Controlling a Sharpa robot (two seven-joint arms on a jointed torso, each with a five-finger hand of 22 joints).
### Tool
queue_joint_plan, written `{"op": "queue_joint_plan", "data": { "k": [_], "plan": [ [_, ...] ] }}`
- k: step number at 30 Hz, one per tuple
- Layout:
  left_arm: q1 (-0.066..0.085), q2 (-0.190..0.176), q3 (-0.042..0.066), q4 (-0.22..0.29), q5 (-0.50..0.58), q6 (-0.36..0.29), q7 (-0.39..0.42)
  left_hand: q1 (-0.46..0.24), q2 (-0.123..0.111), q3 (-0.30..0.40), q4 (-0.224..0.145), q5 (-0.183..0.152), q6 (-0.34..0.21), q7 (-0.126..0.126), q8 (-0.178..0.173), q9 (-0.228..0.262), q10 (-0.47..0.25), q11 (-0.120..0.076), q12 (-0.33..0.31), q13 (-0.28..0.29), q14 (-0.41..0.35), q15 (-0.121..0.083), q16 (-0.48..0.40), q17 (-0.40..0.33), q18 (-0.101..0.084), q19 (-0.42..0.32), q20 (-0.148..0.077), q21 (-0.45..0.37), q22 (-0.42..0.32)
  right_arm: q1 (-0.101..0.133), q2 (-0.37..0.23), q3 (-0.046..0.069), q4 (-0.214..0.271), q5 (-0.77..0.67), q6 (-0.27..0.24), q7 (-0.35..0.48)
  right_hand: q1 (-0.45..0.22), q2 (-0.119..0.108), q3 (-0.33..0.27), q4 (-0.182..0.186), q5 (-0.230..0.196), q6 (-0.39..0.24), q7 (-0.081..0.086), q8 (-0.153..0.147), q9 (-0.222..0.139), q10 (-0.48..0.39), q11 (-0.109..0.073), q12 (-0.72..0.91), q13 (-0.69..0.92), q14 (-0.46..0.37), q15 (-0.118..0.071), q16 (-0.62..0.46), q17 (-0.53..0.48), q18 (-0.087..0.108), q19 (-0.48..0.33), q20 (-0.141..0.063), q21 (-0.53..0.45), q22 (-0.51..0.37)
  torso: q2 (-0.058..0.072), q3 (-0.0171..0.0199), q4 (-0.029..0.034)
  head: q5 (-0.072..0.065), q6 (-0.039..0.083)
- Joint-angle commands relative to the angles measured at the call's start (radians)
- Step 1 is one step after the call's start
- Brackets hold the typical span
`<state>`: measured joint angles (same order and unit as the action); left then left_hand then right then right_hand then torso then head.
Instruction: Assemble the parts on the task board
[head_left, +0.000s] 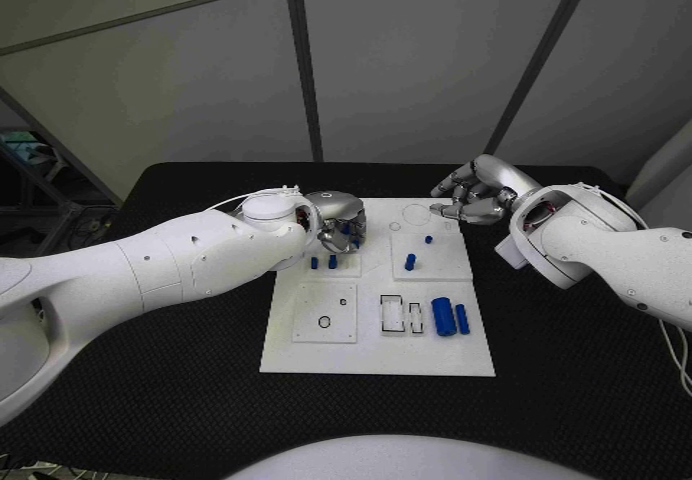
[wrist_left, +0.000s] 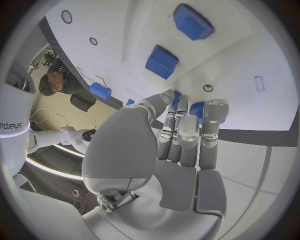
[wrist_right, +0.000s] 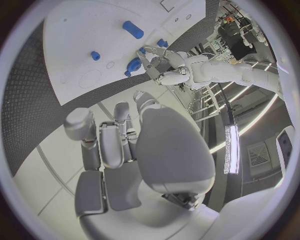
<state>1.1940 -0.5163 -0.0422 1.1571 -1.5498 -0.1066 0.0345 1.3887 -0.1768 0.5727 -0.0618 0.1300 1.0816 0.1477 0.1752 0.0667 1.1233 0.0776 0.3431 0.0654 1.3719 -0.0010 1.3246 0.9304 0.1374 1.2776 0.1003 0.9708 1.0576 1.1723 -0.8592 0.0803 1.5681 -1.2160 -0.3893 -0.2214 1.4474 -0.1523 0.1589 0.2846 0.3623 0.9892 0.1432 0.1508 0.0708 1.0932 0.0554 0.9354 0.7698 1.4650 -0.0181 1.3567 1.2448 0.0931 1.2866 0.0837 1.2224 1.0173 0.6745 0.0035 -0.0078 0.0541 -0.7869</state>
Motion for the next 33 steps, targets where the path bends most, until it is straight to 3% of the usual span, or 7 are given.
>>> {"op": "queue_joint_plan", "data": {
  "k": [1, 8, 23, 26, 33],
  "plan": [
    [-0.003, -0.002, -0.002, 0.001, -0.008, 0.0, 0.008, 0.011, 0.007, 0.013, -0.006, -0.002, 0.01, 0.0, -0.007, 0.001, 0.011, 0.0, -0.008, 0.002, 0.009, 0.0, 0.008, 0.013, 0.001, 0.008, 0.0, 0.015, 0.014, 0.001, 0.0, 0.001, 0.003, -0.002, 0.003, 0.008, 0.008, -0.001, 0.004, -0.001, 0.006, -0.005, -0.002, 0.003, -0.001, 0.002, -0.004, -0.006, -0.001, 0.033, -0.006, -0.004, -0.001, 0.021, -0.006, 0.001, -0.005, -0.001, 0.0, -0.0001, 0.0003, -0.001, -0.001],
    [-0.005, -0.021, 0.003, 0.026, 0.006, -0.027, 0.015, 0.006, 0.006, 0.029, -0.016, -0.002, 0.022, 0.001, -0.015, 0.001, 0.026, -0.001, -0.026, 0.003, 0.016, 0.0, 0.017, 0.022, -0.001, 0.01, -0.001, 0.035, 0.035, 0.001, -0.001, 0.001, 0.003, -0.002, 0.002, 0.009, 0.008, -0.002, 0.006, -0.001, 0.01, -0.003, -0.003, 0.004, -0.001, 0.005, -0.004, -0.006, -0.002, 0.034, -0.006, -0.004, -0.001, 0.021, -0.006, 0.0, -0.006, -0.001, -0.001, -0.0002, 0.0004, 0.002, 0.001],
    [-0.011, -0.112, 0.091, 0.13, 0.044, -0.051, 0.007, -0.004, 0.003, 0.033, -0.019, -0.003, 0.028, 0.003, -0.02, 0.001, 0.034, 0.0, -0.038, 0.003, 0.019, 0.001, 0.02, 0.024, -0.001, 0.009, 0.0, 0.04, 0.043, 0.001, -0.003, 0.001, 0.001, -0.002, -0.002, 0.011, 0.007, -0.002, 0.007, -0.001, 0.012, -0.002, -0.003, 0.005, -0.001, 0.008, -0.004, -0.003, 0.001, 0.034, -0.006, -0.005, -0.001, 0.021, -0.006, 0.0, -0.006, -0.002, -0.001, -0.0006, 0.002, 0.004, 0.007],
    [-0.014, -0.135, 0.1, 0.146, 0.05, -0.046, 0.001, -0.007, 0.003, 0.034, -0.019, -0.003, 0.03, 0.004, -0.021, 0.001, 0.036, 0.0, -0.041, 0.003, 0.02, 0.001, 0.021, 0.026, -0.002, 0.009, 0.0, 0.042, 0.045, 0.001, -0.005, 0.001, 0.001, -0.002, -0.002, 0.011, 0.007, -0.002, 0.007, -0.001, 0.012, -0.002, -0.003, 0.005, -0.001, 0.008, -0.004, -0.003, 0.001, 0.034, -0.006, -0.005, -0.001, 0.021, -0.006, 0.0, -0.006, -0.002, -0.001, -0.0004, 0.002, 0.003, 0.008],
    [-0.018, -0.177, 0.108, 0.161, 0.06, -0.011, -0.016, -0.014, -0.001, 0.033, -0.019, -0.004, 0.032, 0.003, -0.024, 0.001, 0.039, 0.0, -0.046, 0.004, 0.018, 0.001, 0.018, 0.015, -0.002, 0.008, 0.001, 0.043, 0.047, 0.001, -0.008, 0.001, 0.001, -0.002, -0.001, 0.01, 0.007, -0.002, 0.007, -0.001, 0.012, -0.002, -0.003, 0.005, -0.001, 0.008, -0.004, -0.003, 0.001, 0.034, -0.006, -0.005, -0.001, 0.021, -0.006, 0.0, -0.006, -0.002, -0.001, 0.0011, 0.0016, 0.006, 0.008]
  ]
}}
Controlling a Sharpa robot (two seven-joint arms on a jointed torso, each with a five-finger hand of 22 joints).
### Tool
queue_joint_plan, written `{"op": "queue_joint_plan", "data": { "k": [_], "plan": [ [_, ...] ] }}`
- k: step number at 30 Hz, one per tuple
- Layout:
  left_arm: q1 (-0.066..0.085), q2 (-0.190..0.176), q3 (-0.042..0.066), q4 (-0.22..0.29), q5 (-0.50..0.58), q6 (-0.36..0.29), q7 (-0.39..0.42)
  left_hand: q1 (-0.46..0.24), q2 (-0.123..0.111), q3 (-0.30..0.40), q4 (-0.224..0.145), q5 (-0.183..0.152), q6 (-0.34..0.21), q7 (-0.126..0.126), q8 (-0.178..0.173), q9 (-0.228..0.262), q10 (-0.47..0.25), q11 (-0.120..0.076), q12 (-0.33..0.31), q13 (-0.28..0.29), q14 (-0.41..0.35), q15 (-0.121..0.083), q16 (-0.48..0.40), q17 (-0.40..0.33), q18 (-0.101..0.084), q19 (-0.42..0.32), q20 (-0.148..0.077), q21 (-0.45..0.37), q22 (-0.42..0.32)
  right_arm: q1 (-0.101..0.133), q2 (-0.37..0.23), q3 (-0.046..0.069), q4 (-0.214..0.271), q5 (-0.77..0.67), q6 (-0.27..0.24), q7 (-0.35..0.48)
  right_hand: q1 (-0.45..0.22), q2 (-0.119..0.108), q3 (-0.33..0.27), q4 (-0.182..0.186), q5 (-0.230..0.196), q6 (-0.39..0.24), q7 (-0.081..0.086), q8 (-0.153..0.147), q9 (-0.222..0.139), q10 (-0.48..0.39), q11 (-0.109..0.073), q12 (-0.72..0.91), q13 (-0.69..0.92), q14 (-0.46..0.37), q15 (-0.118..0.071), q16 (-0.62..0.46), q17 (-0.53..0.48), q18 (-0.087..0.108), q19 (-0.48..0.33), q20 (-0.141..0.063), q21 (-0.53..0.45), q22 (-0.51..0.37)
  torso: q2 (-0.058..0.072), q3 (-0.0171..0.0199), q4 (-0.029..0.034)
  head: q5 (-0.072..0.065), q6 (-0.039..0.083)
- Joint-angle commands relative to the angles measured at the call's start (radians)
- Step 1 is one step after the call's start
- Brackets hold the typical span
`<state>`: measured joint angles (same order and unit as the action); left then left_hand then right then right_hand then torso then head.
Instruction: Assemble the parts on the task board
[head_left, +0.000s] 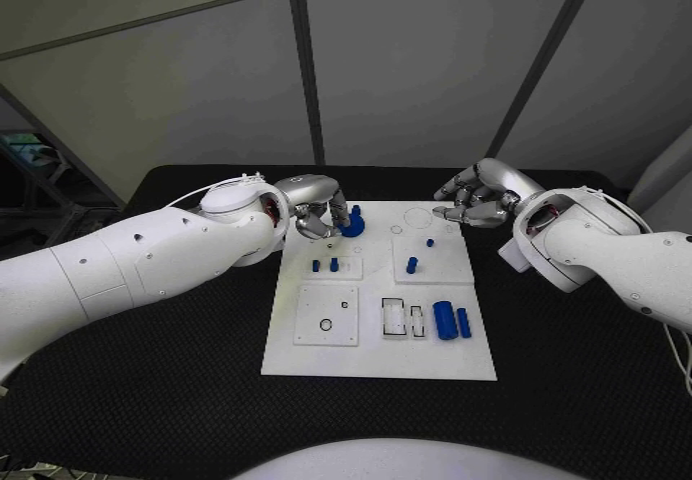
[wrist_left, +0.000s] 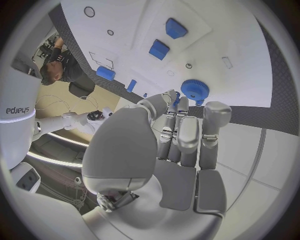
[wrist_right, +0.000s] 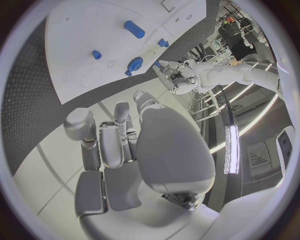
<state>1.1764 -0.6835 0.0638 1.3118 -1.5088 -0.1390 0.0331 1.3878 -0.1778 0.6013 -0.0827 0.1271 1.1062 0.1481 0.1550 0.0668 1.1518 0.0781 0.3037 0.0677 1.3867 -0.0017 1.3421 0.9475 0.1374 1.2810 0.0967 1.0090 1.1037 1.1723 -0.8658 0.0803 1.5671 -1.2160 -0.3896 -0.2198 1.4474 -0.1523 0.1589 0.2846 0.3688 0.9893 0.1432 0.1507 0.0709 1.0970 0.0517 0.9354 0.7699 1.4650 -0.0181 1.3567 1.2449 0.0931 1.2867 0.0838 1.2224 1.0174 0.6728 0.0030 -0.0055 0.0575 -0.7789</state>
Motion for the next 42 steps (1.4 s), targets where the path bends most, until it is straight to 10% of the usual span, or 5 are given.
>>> {"op": "queue_joint_plan", "data": {
  "k": [1, 42],
  "plan": [
    [-0.002, -0.014, 0.002, 0.007, 0.02, 0.026, -0.017, -0.014, 0.0, 0.004, 0.002, -0.001, 0.008, 0.003, -0.004, 0.001, 0.011, 0.0, -0.007, 0.001, 0.003, 0.002, 0.001, -0.003, -0.002, 0.005, 0.004, 0.005, 0.002, 0.001, -0.001, 0.001, 0.002, -0.002, 0.0, 0.008, 0.007, -0.002, 0.007, -0.001, 0.005, -0.002, -0.003, 0.005, -0.001, 0.004, -0.001, -0.003, 0.001, 0.034, -0.006, -0.005, -0.001, 0.021, -0.006, 0.0, -0.006, -0.002, 0.001, 0.0011, -0.0008, 0.003, 0.0],
    [-0.026, 0.018, 0.003, -0.054, 0.022, 0.131, -0.057, -0.023, -0.003, 0.0, 0.003, -0.005, 0.01, 0.001, -0.01, 0.001, 0.014, -0.001, -0.017, 0.001, 0.002, 0.002, 0.0, -0.007, 0.0, 0.0, 0.005, 0.001, 0.001, 0.001, 0.002, 0.001, 0.002, -0.002, 0.002, 0.008, 0.007, -0.003, 0.008, -0.001, 0.007, -0.001, -0.003, 0.006, -0.001, 0.005, -0.001, -0.003, 0.0, 0.034, -0.006, -0.005, -0.001, 0.021, -0.006, 0.0, -0.007, -0.002, 0.002, 0.0006, -0.0037, 0.003, -0.006]
  ]
}}
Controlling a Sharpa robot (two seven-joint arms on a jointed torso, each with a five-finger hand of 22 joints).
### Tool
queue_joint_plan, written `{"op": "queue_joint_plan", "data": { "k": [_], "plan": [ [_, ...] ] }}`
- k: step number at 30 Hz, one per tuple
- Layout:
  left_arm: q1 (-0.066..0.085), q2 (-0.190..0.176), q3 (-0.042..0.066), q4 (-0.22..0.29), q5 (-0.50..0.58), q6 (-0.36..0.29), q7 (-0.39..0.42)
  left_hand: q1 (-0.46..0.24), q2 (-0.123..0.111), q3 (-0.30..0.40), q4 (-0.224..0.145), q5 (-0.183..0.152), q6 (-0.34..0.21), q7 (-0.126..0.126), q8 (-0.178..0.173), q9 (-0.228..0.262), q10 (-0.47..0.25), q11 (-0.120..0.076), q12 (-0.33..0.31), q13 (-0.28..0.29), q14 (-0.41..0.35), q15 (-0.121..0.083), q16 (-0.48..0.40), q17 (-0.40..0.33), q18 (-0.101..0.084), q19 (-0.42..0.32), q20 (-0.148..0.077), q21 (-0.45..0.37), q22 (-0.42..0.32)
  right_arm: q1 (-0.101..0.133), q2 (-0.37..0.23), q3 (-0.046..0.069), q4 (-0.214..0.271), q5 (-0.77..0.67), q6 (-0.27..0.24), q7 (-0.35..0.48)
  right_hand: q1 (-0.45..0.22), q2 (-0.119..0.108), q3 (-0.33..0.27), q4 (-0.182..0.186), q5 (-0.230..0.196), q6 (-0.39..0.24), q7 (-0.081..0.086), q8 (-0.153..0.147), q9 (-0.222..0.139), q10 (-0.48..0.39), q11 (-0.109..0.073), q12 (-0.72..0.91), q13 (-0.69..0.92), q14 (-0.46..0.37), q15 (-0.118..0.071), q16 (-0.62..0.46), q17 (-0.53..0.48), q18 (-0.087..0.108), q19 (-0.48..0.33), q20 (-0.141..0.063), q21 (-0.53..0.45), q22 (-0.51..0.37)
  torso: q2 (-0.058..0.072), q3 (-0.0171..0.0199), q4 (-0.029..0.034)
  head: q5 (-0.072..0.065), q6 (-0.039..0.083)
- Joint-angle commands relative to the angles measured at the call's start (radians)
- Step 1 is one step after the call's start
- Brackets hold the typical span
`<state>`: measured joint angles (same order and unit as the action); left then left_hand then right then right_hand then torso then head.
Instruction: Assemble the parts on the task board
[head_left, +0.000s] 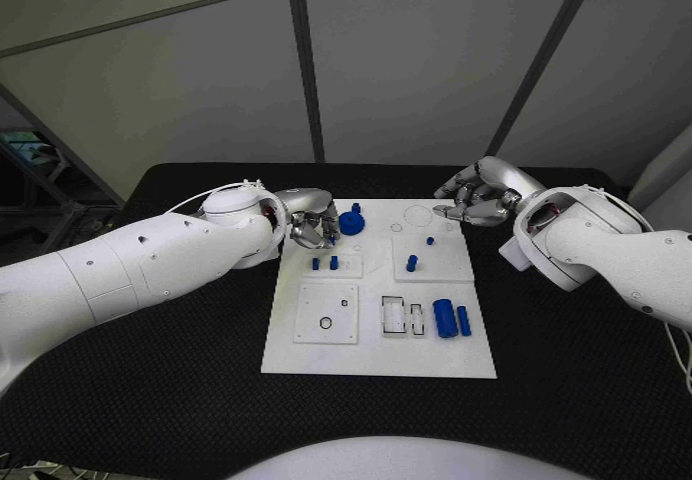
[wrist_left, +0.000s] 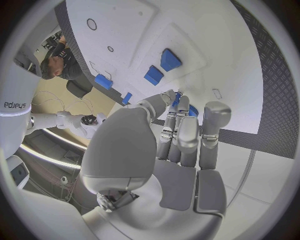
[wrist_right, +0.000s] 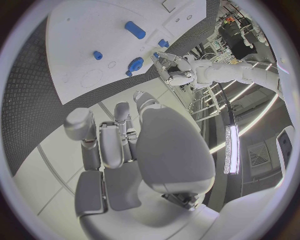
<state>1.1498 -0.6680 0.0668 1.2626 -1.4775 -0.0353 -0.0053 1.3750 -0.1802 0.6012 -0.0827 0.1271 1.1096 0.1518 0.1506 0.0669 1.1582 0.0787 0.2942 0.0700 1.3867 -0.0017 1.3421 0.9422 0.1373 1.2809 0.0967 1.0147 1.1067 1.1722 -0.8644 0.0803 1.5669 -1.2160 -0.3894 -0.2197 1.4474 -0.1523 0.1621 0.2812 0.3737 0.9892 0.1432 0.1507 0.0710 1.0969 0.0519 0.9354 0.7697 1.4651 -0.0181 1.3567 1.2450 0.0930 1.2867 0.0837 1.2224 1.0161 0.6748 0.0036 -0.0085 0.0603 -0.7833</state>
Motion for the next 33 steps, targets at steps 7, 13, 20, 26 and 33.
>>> {"op": "queue_joint_plan", "data": {
  "k": [7, 13, 20, 26, 33],
  "plan": [
    [0.0, 0.007, 0.0, -0.013, -0.017, 0.042, -0.03, -0.011, -0.001, -0.001, 0.003, -0.005, 0.006, -0.002, -0.006, 0.001, 0.008, -0.002, -0.008, -0.001, -0.001, 0.002, -0.004, -0.011, 0.0, -0.001, 0.005, -0.006, -0.002, 0.001, -0.001, 0.001, 0.004, -0.002, 0.003, 0.007, 0.007, -0.003, 0.005, 0.002, 0.002, -0.001, -0.003, 0.006, -0.001, 0.005, -0.001, -0.003, 0.0, 0.034, -0.006, -0.005, -0.001, 0.021, -0.006, 0.0, -0.007, -0.001, 0.0, 0.0, 0.0009, -0.002, -0.002],
    [0.0, 0.006, 0.0, -0.01, -0.019, 0.05, -0.032, -0.011, 0.0, -0.001, 0.003, -0.006, 0.008, -0.003, -0.006, 0.001, 0.011, -0.002, -0.009, 0.0, -0.006, 0.002, -0.009, -0.024, -0.001, 0.0, 0.005, -0.002, 0.001, 0.001, -0.001, 0.001, 0.004, -0.002, 0.003, 0.007, 0.007, -0.003, 0.005, 0.002, 0.002, -0.001, -0.003, 0.006, -0.001, 0.005, -0.001, -0.003, 0.0, 0.034, -0.006, -0.005, -0.001, 0.021, -0.006, 0.0, -0.007, -0.001, -0.001, -0.0008, 0.0013, -0.003, -0.002],
    [-0.001, 0.001, 0.0, -0.004, -0.019, 0.046, -0.026, -0.01, 0.002, -0.003, 0.001, -0.007, 0.014, -0.005, -0.006, 0.002, 0.017, -0.004, -0.01, 0.001, -0.011, 0.0, -0.017, -0.044, -0.002, 0.003, 0.005, 0.004, 0.007, 0.001, -0.002, 0.001, 0.003, -0.002, 0.003, 0.008, 0.007, -0.003, 0.005, 0.002, 0.002, -0.001, -0.003, 0.006, -0.001, 0.005, -0.001, -0.003, 0.0, 0.034, -0.006, -0.005, -0.001, 0.021, -0.006, 0.0, -0.007, -0.001, -0.001, -0.0008, 0.0015, -0.002, -0.003],
    [-0.001, 0.001, 0.0, -0.002, -0.019, 0.041, -0.018, -0.01, 0.003, -0.004, 0.0, -0.008, 0.017, -0.006, -0.006, 0.002, 0.02, -0.005, -0.011, 0.002, -0.011, -0.001, -0.017, -0.044, -0.002, 0.003, 0.004, 0.005, 0.009, 0.001, -0.001, 0.001, 0.003, -0.002, 0.003, 0.008, 0.007, -0.003, 0.005, 0.002, 0.002, -0.001, -0.003, 0.006, -0.001, 0.005, -0.001, -0.003, 0.0, 0.034, -0.006, -0.005, -0.001, 0.021, -0.006, 0.0, -0.007, -0.001, 0.0, 0.0, 0.0015, 0.0, -0.002],
    [-0.001, 0.006, 0.0, -0.005, -0.013, 0.035, -0.02, -0.026, -0.01, -0.013, 0.0, -0.007, -0.049, 0.0, -0.055, -0.006, 0.008, 0.001, -0.038, -0.001, -0.007, 0.006, -0.008, -0.018, 0.002, -0.009, 0.006, -0.013, 0.0, 0.001, 0.0, 0.001, 0.001, -0.003, 0.011, 0.006, 0.007, -0.006, 0.009, 0.002, 0.006, -0.001, -0.003, 0.007, -0.001, -0.006, -0.001, -0.02, -0.022, 0.033, -0.007, -0.01, -0.006, 0.022, -0.009, 0.0, -0.013, -0.009, 0.0, -0.0001, 0.0003, 0.0, -0.002]
  ]
}}
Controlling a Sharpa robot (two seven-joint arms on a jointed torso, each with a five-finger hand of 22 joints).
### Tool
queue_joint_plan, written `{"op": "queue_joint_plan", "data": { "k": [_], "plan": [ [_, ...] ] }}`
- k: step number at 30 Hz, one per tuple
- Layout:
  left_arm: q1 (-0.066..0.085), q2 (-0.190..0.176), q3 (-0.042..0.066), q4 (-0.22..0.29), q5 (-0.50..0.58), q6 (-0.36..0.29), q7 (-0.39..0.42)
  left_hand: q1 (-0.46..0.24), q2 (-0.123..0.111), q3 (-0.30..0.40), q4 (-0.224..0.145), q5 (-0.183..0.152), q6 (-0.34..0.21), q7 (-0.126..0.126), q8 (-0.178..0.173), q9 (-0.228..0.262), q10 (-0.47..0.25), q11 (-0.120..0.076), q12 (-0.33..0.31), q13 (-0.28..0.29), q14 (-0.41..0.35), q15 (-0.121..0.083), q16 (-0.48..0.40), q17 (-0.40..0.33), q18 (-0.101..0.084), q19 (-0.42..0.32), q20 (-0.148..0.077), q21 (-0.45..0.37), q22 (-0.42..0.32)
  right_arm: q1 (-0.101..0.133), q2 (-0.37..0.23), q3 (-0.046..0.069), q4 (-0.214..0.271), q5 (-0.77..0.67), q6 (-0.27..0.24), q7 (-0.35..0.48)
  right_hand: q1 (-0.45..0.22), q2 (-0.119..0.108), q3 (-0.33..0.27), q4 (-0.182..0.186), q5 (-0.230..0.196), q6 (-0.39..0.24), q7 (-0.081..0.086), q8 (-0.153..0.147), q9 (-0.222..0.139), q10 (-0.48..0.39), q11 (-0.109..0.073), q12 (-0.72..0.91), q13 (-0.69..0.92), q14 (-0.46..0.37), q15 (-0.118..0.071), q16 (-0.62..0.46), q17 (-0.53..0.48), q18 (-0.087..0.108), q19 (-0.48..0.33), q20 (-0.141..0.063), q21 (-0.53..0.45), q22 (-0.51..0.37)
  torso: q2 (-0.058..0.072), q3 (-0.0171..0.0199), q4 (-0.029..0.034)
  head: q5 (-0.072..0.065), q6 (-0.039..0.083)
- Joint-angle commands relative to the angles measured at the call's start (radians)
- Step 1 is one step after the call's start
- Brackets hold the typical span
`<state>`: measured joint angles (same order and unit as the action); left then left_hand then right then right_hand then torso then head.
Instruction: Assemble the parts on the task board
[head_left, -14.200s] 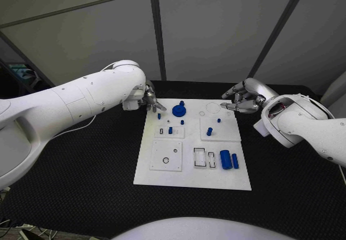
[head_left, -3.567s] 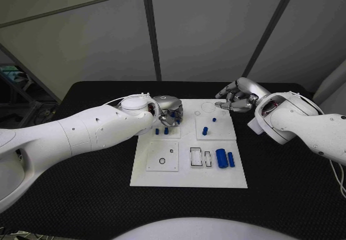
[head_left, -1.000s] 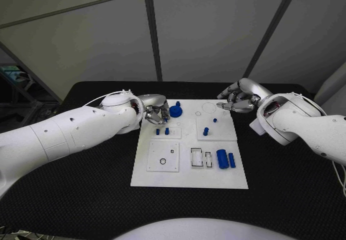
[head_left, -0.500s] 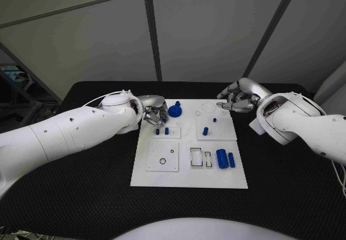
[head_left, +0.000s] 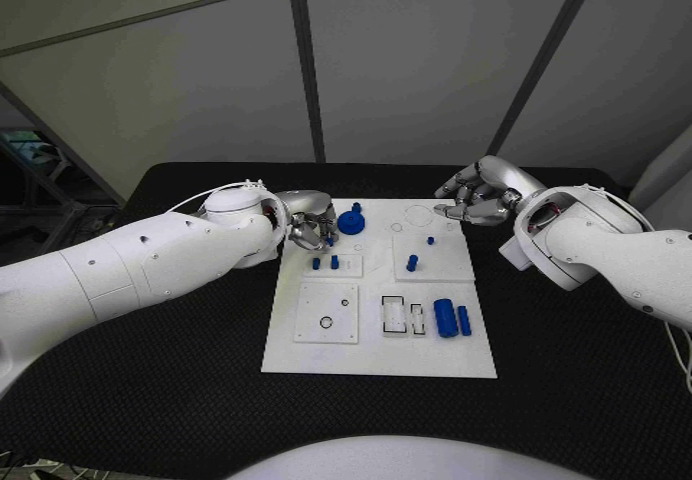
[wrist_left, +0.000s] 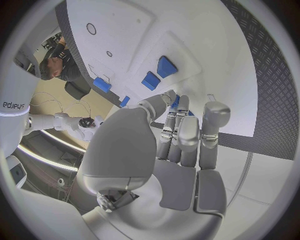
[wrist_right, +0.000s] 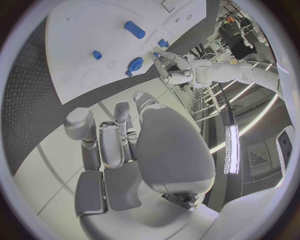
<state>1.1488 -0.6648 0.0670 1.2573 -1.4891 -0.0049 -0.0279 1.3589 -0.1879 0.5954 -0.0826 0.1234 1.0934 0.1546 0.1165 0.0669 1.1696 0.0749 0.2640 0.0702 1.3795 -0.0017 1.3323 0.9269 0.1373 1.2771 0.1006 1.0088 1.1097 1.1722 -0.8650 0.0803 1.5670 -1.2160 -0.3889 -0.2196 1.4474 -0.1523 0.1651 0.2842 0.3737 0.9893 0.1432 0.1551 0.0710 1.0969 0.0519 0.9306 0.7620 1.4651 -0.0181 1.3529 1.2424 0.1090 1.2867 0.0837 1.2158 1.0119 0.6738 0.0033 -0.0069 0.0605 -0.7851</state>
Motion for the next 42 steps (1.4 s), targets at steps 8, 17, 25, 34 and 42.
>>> {"op": "queue_joint_plan", "data": {
  "k": [8, 17, 25, 34, 42],
  "plan": [
    [0.0, 0.003, 0.0, -0.006, 0.003, 0.008, -0.025, -0.034, -0.023, -0.028, 0.008, -0.003, -0.09, 0.0, -0.056, -0.004, -0.045, 0.015, -0.052, -0.007, -0.026, 0.013, -0.023, -0.061, 0.012, -0.037, 0.009, -0.062, -0.039, 0.001, 0.002, 0.001, 0.0, -0.045, 0.049, 0.0, 0.018, -0.019, 0.057, 0.0, 0.005, -0.004, 0.0, 0.006, -0.001, -0.063, 0.003, -0.204, -0.188, 0.006, -0.005, -0.099, -0.105, 0.025, -0.058, 0.001, -0.097, -0.117, 0.0, 0.0006, -0.0005, -0.002, 0.0],
    [-0.001, 0.001, 0.0, -0.007, 0.003, 0.001, -0.034, -0.036, -0.026, -0.032, 0.008, -0.003, -0.098, 0.003, -0.056, -0.004, -0.051, 0.017, -0.06, -0.006, -0.032, 0.015, -0.029, -0.077, 0.014, -0.042, 0.011, -0.071, -0.044, 0.001, 0.004, 0.001, -0.001, -0.112, 0.094, -0.012, 0.035, -0.036, 0.102, -0.011, -0.016, 0.019, 0.002, 0.015, 0.0, -0.037, 0.009, -0.409, -0.368, 0.017, -0.002, -0.119, -0.118, 0.022, -0.033, 0.002, -0.098, -0.11, 0.001, 0.0006, -0.0006, -0.002, 0.001],
    [-0.002, -0.01, 0.0, 0.0, 0.003, -0.021, -0.03, -0.035, -0.03, -0.038, 0.007, -0.003, -0.114, 0.003, -0.057, -0.004, -0.054, 0.018, -0.066, -0.006, -0.035, 0.016, -0.032, -0.082, 0.016, -0.046, 0.012, -0.081, -0.05, 0.001, 0.009, 0.001, -0.006, -0.243, 0.126, -0.023, 0.049, -0.042, 0.125, -0.03, -0.066, 0.039, 0.008, 0.018, -0.001, -0.036, 0.023, -0.564, -0.487, 0.033, 0.008, -0.085, -0.074, 0.011, 0.005, 0.009, -0.055, -0.05, 0.0, 0.0001, 0.0, 0.0, 0.002],
    [-0.003, -0.062, 0.009, 0.023, 0.031, -0.093, 0.009, -0.036, -0.034, -0.055, 0.009, -0.002, -0.144, 0.002, -0.055, -0.003, -0.067, 0.021, -0.082, -0.006, -0.05, 0.018, -0.048, -0.124, 0.022, -0.061, 0.014, -0.116, -0.073, -0.002, 0.026, 0.0, -0.024, -0.433, 0.165, -0.033, 0.055, -0.051, 0.133, -0.049, -0.136, 0.053, -0.006, -0.005, -0.003, -0.013, 0.022, -0.658, -0.568, 0.039, 0.009, -0.066, -0.06, 0.001, 0.032, 0.011, -0.009, 0.012, 0.0, 0.0002, -0.0002, -0.002, 0.006],
    [-0.003, -0.137, 0.019, 0.059, 0.358, -0.193, 0.118, -0.042, -0.028, -0.118, 0.022, -0.003, -0.093, 0.021, -0.046, 0.001, -0.126, 0.042, -0.095, -0.004, -0.273, 0.038, -0.32, -0.517, 0.046, -0.197, 0.032, -0.337, -0.213, -0.012, 0.046, -0.002, -0.047, -0.518, 0.175, -0.04, 0.056, -0.053, 0.133, -0.056, -0.149, 0.051, -0.004, -0.022, -0.004, -0.01, 0.026, -0.688, -0.599, 0.039, 0.013, -0.061, -0.057, 0.0, 0.033, 0.013, -0.002, 0.02, 0.0, -0.0001, 0.0003, -0.043, 0.013]
  ]
}}
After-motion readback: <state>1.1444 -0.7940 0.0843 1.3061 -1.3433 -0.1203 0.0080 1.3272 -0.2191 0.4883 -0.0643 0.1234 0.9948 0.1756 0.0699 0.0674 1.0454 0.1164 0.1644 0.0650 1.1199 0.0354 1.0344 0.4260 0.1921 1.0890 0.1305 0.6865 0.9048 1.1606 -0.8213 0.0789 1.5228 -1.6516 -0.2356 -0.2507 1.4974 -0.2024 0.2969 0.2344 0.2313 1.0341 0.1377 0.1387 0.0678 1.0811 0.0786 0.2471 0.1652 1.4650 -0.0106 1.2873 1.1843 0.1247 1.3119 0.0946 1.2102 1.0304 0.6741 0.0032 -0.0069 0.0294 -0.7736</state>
